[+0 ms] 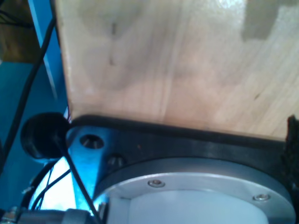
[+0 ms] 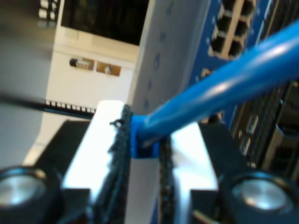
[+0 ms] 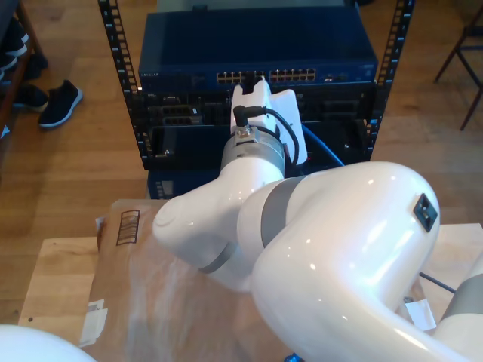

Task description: Grab the cable and plug it in

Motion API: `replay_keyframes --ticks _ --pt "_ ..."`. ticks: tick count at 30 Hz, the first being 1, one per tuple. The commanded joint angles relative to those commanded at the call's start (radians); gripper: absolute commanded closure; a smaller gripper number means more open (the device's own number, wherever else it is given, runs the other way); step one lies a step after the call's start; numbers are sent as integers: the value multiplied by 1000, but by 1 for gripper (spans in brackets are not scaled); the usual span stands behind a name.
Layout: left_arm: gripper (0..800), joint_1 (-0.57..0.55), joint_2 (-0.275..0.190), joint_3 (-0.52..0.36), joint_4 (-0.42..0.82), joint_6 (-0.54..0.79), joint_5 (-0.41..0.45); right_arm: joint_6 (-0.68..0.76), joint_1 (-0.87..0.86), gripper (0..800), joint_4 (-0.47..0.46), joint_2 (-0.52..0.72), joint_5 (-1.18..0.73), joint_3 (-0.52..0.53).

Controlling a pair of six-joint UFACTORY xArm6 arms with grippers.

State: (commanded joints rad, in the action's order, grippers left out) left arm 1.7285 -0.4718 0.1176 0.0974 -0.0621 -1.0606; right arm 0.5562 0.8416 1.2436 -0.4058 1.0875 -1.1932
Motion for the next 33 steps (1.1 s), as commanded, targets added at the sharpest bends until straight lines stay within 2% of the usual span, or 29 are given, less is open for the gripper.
replay_keyframes --ticks 3,9,13,17,26,31,33 --pt "0 0 0 0 0 0 0 51 -2 800 2 -41 49 -40" --pt "0 0 0 0 0 0 0 98 -49 800 -3 -41 41 -44" --pt "0 0 0 2 0 0 0 120 -71 800 2 -43 57 -35" --pt "0 0 0 0 0 0 0 242 -83 800 0 -43 64 0" --pt "0 0 0 0 0 0 0 331 -143 800 -12 -48 52 37" --pt "0 0 0 2 0 0 0 525 -170 800 -201 -84 66 80" --pt "0 0 0 0 0 0 0 555 -186 800 -230 -98 68 83"
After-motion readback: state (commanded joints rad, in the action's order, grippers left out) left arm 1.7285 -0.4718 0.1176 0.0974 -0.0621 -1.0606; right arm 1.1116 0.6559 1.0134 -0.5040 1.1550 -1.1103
